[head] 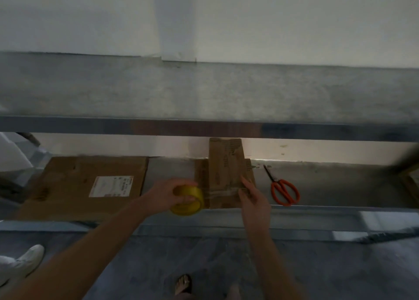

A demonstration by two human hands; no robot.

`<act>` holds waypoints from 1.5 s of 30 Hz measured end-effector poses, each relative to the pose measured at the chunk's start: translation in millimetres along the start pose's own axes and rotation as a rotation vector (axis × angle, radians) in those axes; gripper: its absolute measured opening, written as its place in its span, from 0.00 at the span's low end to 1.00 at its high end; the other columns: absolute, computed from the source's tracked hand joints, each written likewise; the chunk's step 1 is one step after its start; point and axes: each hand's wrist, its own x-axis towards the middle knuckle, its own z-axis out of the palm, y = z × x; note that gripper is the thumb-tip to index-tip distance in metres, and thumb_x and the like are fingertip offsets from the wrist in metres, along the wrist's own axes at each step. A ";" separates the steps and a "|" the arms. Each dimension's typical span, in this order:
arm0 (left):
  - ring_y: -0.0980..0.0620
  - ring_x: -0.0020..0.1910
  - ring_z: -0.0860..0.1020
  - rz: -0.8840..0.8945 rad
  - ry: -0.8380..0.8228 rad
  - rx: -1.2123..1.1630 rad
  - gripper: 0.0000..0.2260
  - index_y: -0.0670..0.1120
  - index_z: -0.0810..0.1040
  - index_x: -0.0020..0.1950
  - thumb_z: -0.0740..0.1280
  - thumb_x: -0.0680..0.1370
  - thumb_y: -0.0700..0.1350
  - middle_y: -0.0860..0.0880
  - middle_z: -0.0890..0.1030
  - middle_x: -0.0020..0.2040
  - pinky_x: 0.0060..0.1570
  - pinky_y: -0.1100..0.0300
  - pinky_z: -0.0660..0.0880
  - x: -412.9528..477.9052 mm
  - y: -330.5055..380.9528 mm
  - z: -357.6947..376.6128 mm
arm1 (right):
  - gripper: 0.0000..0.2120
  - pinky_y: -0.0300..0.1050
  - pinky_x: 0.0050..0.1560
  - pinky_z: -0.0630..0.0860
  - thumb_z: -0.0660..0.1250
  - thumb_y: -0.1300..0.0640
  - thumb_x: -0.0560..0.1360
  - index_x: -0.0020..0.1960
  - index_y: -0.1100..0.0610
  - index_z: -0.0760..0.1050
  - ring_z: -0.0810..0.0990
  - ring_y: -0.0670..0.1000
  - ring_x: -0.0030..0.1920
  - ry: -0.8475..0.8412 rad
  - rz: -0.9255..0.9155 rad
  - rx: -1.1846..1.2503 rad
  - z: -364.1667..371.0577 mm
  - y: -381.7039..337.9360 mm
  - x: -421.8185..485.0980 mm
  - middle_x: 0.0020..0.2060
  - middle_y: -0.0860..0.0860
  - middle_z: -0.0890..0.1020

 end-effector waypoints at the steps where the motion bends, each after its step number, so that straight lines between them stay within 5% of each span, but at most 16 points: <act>1: 0.60 0.56 0.75 -0.009 -0.010 -0.038 0.19 0.59 0.75 0.63 0.72 0.74 0.52 0.56 0.76 0.60 0.51 0.73 0.72 2.2 0.7 -0.7 | 0.18 0.43 0.64 0.75 0.68 0.58 0.78 0.61 0.38 0.78 0.78 0.37 0.58 0.001 0.011 0.040 -0.7 0.4 1.1 0.62 0.41 0.80; 6: 0.59 0.55 0.76 0.022 -0.066 -0.221 0.18 0.53 0.78 0.62 0.73 0.74 0.46 0.54 0.79 0.58 0.52 0.66 0.76 6.8 -6.4 -10.1 | 0.22 0.50 0.66 0.75 0.69 0.63 0.76 0.52 0.33 0.81 0.79 0.44 0.61 -0.002 0.088 0.177 -0.5 5.3 12.6 0.61 0.44 0.81; 12: 0.57 0.54 0.77 0.225 0.083 0.164 0.18 0.57 0.78 0.60 0.74 0.72 0.55 0.57 0.79 0.56 0.56 0.57 0.74 18.2 -25.7 -12.9 | 0.20 0.56 0.69 0.72 0.70 0.61 0.75 0.57 0.37 0.81 0.77 0.46 0.65 0.003 0.083 0.205 4.5 10.1 11.7 0.61 0.44 0.81; 21: 0.55 0.52 0.76 0.108 -0.003 0.275 0.18 0.56 0.79 0.60 0.72 0.72 0.58 0.54 0.79 0.56 0.55 0.60 0.72 41.0 -36.6 3.5 | 0.18 0.49 0.67 0.75 0.68 0.61 0.78 0.58 0.38 0.80 0.78 0.41 0.61 0.014 0.043 0.124 3.3 1.2 5.9 0.60 0.41 0.81; 26: 0.55 0.54 0.76 0.186 0.060 0.208 0.18 0.51 0.78 0.60 0.74 0.72 0.50 0.54 0.78 0.57 0.57 0.59 0.73 22.9 -25.5 -6.8 | 0.17 0.48 0.66 0.75 0.66 0.55 0.80 0.64 0.38 0.75 0.77 0.41 0.61 -0.052 -0.081 -0.085 -6.0 2.5 5.1 0.61 0.40 0.79; 31: 0.56 0.54 0.76 0.151 0.099 0.180 0.17 0.51 0.79 0.59 0.75 0.72 0.48 0.54 0.79 0.56 0.54 0.64 0.71 18.1 -14.8 -3.7 | 0.24 0.43 0.69 0.67 0.51 0.35 0.80 0.73 0.40 0.65 0.70 0.44 0.69 -0.179 -0.316 -0.420 -41.4 12.9 19.5 0.69 0.44 0.72; 35: 0.59 0.54 0.76 0.067 0.128 0.142 0.16 0.59 0.77 0.57 0.75 0.71 0.52 0.58 0.78 0.55 0.53 0.64 0.72 20.5 -15.5 -1.1 | 0.22 0.53 0.72 0.66 0.55 0.45 0.81 0.72 0.51 0.71 0.68 0.54 0.72 0.049 -0.391 -0.803 -88.6 43.0 49.6 0.69 0.51 0.73; 37: 0.62 0.52 0.76 0.047 0.125 0.158 0.16 0.63 0.76 0.54 0.75 0.70 0.54 0.60 0.78 0.54 0.51 0.66 0.71 21.3 -14.3 2.0 | 0.20 0.53 0.68 0.69 0.61 0.49 0.81 0.71 0.52 0.72 0.70 0.55 0.68 0.108 -0.290 -0.894 -109.5 56.8 68.8 0.68 0.50 0.75; 45: 0.71 0.49 0.75 -0.011 0.166 0.128 0.14 0.65 0.75 0.51 0.75 0.71 0.52 0.67 0.76 0.52 0.42 0.77 0.69 11.2 -13.7 16.7 | 0.14 0.47 0.57 0.74 0.61 0.47 0.80 0.60 0.54 0.73 0.76 0.52 0.55 0.004 -0.103 -1.183 -120.2 80.6 115.2 0.55 0.52 0.80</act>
